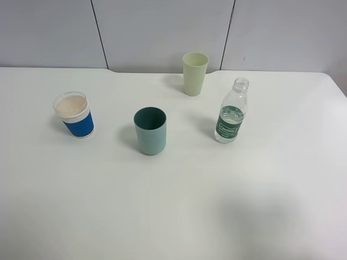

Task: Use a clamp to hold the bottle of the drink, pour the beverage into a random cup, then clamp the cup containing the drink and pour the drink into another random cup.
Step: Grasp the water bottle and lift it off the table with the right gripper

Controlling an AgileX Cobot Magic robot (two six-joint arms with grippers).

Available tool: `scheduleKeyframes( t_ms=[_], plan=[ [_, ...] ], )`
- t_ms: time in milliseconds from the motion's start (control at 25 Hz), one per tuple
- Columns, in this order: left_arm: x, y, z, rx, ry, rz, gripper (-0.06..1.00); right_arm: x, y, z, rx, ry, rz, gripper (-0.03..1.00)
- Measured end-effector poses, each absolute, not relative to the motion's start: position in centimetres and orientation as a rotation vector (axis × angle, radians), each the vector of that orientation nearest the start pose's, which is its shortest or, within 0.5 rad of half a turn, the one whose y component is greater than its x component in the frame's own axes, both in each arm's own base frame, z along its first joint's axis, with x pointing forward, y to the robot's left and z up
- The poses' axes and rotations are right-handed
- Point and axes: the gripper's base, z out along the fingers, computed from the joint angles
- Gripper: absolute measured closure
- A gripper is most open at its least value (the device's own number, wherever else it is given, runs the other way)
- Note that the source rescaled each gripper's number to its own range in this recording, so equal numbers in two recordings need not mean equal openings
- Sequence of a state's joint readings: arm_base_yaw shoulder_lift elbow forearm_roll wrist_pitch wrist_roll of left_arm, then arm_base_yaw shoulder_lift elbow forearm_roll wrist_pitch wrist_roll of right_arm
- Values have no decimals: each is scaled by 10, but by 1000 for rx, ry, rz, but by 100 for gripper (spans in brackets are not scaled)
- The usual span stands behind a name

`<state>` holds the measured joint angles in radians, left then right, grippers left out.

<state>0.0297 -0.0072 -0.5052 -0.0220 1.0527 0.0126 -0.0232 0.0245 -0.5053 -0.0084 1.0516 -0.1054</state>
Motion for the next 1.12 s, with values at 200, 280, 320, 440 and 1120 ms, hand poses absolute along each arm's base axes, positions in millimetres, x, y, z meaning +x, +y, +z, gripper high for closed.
scheduleKeyframes(
  t_ms=[200,280,320,440,1120],
  plan=[
    [-6,-2,279,-16,2024,0,-6,-1,-1,280,-84,2054,-90,-3],
    [-6,-2,279,-16,2024,0,-6,-1,-1,280,-84,2054,-90,-3],
    [-6,-2,279,-16,2024,0,-6,-1,-1,280,-84,2054,-90,-3],
    [-6,-2,279,-16,2024,0,-6,-1,-1,280,-84,2054,-90,-3],
    [-6,-2,279,-16,2024,0,-6,-1,-1,280,-84,2054,-90,-3]
  ],
)
